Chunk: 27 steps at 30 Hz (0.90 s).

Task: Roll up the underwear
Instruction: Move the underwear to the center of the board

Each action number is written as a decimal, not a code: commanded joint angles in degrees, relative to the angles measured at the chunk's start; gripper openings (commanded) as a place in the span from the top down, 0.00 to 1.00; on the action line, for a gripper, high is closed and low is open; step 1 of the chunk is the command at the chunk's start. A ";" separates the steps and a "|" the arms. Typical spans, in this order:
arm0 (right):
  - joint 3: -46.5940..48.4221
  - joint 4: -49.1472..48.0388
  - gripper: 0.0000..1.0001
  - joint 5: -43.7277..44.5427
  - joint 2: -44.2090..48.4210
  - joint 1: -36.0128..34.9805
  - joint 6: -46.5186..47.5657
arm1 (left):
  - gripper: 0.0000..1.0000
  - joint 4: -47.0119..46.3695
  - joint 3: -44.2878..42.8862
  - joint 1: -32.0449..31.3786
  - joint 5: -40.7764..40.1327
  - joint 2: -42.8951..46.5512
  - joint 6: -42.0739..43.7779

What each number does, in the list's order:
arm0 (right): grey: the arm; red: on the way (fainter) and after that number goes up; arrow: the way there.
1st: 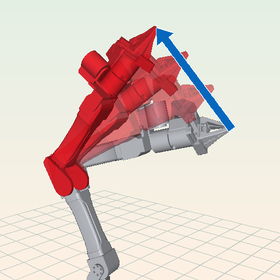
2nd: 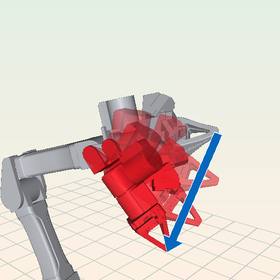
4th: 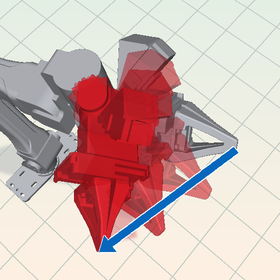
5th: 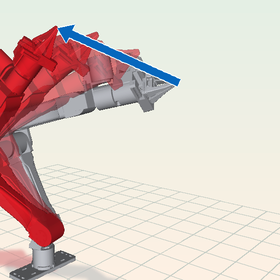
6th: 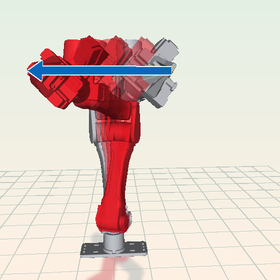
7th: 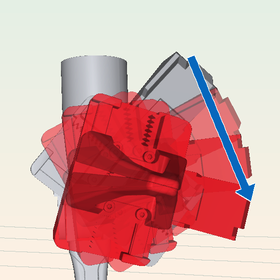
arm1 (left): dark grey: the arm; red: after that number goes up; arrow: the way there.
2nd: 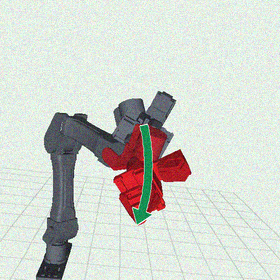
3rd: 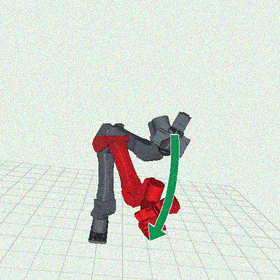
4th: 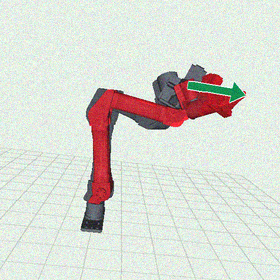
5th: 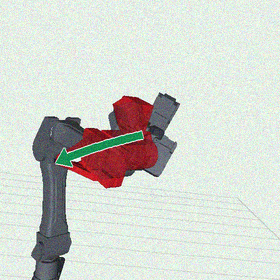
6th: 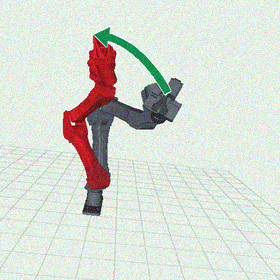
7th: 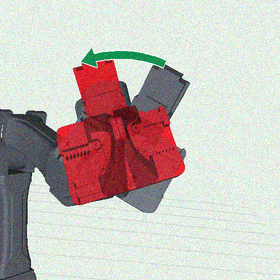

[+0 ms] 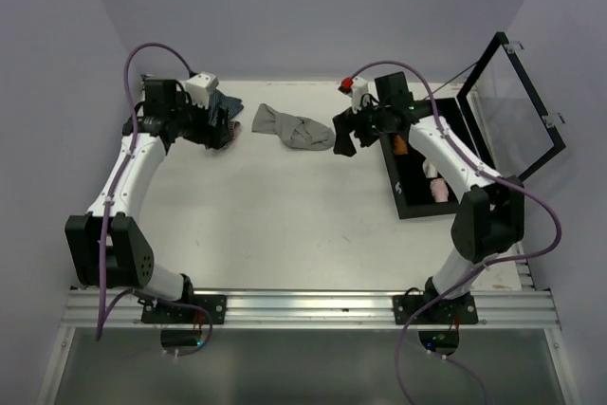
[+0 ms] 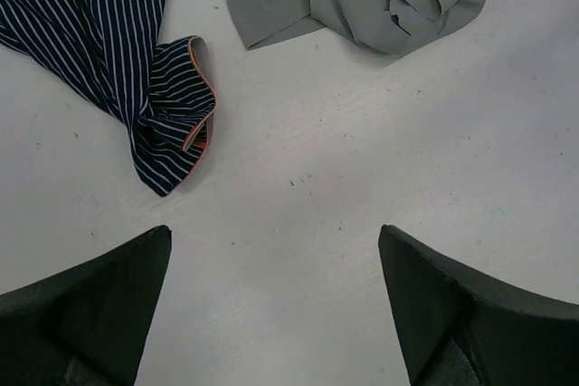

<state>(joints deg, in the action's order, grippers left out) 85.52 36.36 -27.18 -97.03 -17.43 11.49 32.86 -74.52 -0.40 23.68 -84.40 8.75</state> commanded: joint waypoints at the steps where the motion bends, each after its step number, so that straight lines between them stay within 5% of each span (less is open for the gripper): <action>1: 1.58 -2.60 0.13 6.60 -2.44 -2.86 3.28 | 0.00 -1.75 -0.70 0.40 0.21 -0.93 3.28; 3: 4.55 -4.01 0.26 8.80 -5.61 -4.27 2.84 | 0.00 -1.40 -3.42 -0.03 1.45 -4.79 6.43; 7: 12.12 -5.77 0.37 9.43 -14.48 -6.91 2.14 | 0.00 -2.28 -9.57 -2.93 2.07 -12.96 7.95; 13: 25.47 -7.71 0.42 6.96 -26.88 -9.89 1.96 | 0.16 -5.26 -20.13 -7.42 3.38 -25.28 3.83; 17: 29.97 -8.76 0.42 7.49 -32.86 -12.80 2.93 | 0.14 -6.06 -24.61 -5.75 4.53 -30.55 1.17; 23: 36.56 -10.52 0.43 8.72 -42.00 -14.65 2.40 | 0.10 -5.35 -26.20 -4.87 3.04 -30.39 2.84; 27: 39.29 -10.69 0.62 8.81 -45.35 -15.44 3.01 | 0.08 -4.91 -23.66 -4.08 1.46 -28.46 4.08</action>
<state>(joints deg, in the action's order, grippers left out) 121.84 27.44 -19.70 -141.36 -33.08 13.85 29.52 -98.26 -5.21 26.02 -116.09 11.66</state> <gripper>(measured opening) 0.405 0.916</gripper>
